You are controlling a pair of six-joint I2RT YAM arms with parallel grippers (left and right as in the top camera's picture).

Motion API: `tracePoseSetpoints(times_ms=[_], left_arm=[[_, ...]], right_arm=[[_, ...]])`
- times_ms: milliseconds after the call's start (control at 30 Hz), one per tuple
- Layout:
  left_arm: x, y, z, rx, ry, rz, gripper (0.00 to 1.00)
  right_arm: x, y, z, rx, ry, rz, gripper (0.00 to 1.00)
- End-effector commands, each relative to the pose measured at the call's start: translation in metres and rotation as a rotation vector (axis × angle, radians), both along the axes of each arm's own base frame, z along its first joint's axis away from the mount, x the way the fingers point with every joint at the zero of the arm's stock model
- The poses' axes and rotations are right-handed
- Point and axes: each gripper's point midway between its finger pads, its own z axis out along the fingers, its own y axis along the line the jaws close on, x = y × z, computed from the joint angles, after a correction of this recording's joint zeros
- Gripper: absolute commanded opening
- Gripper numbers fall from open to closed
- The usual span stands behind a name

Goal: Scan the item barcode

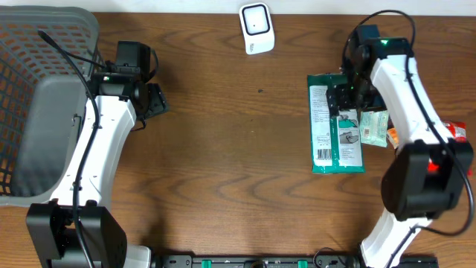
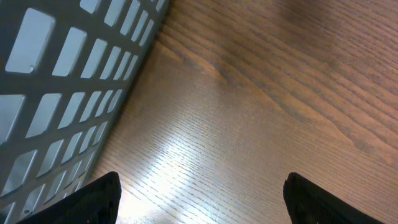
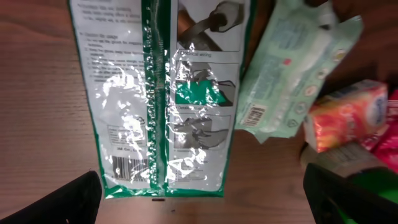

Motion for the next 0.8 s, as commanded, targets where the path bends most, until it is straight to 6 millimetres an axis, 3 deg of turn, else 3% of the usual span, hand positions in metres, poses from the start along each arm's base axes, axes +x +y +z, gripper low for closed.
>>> tracePoseSetpoints(times_ms=[0, 200, 400, 600, 767], left_arm=[[0.003, 0.003, 0.01, 0.008, -0.029, 0.011, 0.84], [0.003, 0.003, 0.01, 0.008, -0.029, 0.011, 0.84], [0.003, 0.003, 0.01, 0.008, -0.029, 0.011, 0.84], [0.003, 0.003, 0.01, 0.008, -0.029, 0.011, 0.84], [0.003, 0.003, 0.01, 0.008, -0.029, 0.011, 0.84]], right_arm=[[0.004, -0.002, 0.06, 0.004, -0.177, -0.016, 0.99], [-0.002, -0.002, 0.127, 0.018, -0.367, -0.016, 0.99], [-0.031, -0.005, 0.189, 0.031, -0.549, -0.019, 0.99], [-0.086, -0.008, 0.262, 0.05, -0.79, -0.018, 0.99], [-0.147, -0.012, 0.312, 0.065, -0.995, -0.018, 0.99]])
